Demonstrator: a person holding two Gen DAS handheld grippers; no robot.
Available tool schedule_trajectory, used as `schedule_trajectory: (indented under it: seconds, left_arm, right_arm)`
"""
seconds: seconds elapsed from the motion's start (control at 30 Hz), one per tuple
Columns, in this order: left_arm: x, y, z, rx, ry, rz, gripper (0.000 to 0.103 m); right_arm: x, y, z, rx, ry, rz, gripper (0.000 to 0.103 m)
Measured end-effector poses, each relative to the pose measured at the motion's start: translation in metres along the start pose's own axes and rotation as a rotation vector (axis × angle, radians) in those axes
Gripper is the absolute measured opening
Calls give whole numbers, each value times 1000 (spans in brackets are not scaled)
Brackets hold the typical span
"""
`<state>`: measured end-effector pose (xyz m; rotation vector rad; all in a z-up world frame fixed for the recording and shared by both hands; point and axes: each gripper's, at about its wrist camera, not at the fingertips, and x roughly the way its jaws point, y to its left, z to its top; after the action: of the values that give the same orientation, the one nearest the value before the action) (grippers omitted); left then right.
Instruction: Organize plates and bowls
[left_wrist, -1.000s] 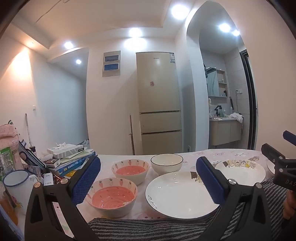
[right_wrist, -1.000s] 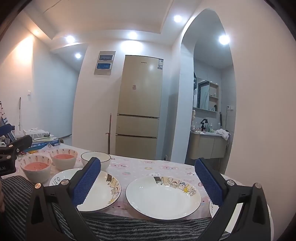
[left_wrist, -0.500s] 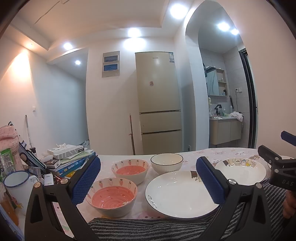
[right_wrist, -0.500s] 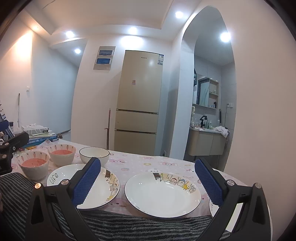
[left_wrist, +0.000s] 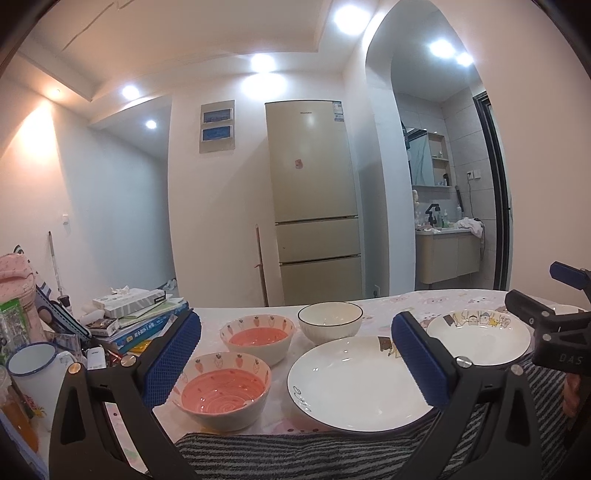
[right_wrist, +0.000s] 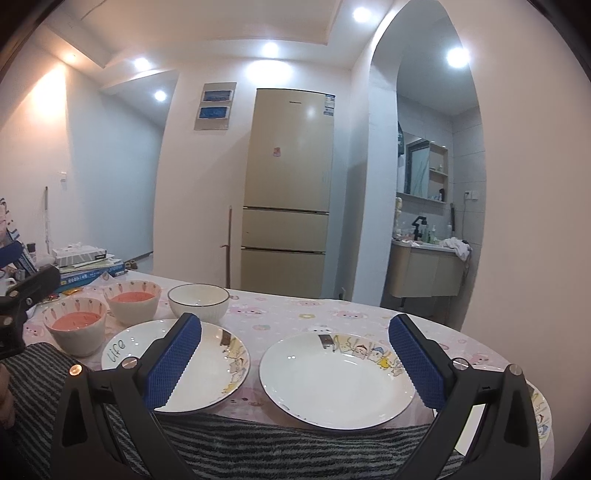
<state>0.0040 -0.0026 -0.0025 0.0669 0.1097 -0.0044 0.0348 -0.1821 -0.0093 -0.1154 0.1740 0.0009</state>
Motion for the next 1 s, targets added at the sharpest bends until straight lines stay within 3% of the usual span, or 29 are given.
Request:
schedule_trajectory:
  seconds: [0.23, 0.37, 0.57, 0.73, 1.0]
  left_arm:
    - [4, 5, -1, -19, 15, -33, 103]
    - [10, 4, -2, -13, 48, -29, 103]
    - [5, 6, -2, -25, 34, -33, 103]
    - [7, 5, -1, -19, 41, -25, 103]
    - [8, 8, -1, -40, 44, -22, 103]
  right_arm:
    - [-5, 7, 0, -26, -23, -66, 103]
    - [-6, 4, 1, -21, -30, -53, 103]
    - [19, 8, -4, -52, 112, -62, 103]
    - [9, -4, -4, 10, 59, -23, 103]
    - [11, -6, -4, 33, 66, 13, 103]
